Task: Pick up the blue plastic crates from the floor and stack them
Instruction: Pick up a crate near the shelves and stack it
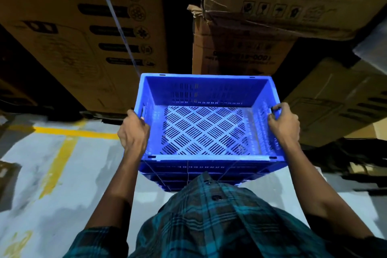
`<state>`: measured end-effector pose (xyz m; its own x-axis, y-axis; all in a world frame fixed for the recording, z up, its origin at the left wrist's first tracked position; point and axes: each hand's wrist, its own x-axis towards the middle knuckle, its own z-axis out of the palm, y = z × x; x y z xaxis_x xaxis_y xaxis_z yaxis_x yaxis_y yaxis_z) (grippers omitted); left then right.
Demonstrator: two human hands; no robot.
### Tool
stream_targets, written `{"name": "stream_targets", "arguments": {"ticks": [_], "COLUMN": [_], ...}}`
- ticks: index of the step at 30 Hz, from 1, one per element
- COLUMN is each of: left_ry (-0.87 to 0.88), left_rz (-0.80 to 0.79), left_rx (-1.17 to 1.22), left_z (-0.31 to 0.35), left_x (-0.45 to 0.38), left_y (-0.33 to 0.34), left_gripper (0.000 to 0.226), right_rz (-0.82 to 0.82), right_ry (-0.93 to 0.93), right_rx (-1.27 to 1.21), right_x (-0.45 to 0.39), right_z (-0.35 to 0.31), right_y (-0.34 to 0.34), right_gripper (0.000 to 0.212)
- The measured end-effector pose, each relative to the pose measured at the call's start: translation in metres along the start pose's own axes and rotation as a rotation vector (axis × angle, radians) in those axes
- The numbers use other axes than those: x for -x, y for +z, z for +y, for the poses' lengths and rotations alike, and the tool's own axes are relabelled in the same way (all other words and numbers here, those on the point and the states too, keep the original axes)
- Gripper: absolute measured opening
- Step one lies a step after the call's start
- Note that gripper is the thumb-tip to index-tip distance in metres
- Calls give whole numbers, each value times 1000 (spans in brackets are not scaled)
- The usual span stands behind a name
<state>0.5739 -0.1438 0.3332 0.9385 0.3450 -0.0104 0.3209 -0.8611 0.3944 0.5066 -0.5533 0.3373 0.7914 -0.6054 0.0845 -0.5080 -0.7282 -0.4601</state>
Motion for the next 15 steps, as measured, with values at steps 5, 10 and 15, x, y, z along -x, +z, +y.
{"name": "stream_targets", "arguments": {"ticks": [5,10,15], "left_ry": [13,17,33], "left_rz": [-41,-22,-32], "left_rx": [-47,-10,-2], "left_z": [10,2,-4], "left_x": [0,5,12], "left_y": [-2,-1,-1], "left_gripper": [27,29,38], "right_rz": [4,-22,-23], "right_ry": [-9,-7,35], "right_rx": [52,109,78], "right_x": [-2,14,40], "right_z": [-10,-11,2], "right_y": [-1,-7,-13], "right_gripper": [21,29,29]}}
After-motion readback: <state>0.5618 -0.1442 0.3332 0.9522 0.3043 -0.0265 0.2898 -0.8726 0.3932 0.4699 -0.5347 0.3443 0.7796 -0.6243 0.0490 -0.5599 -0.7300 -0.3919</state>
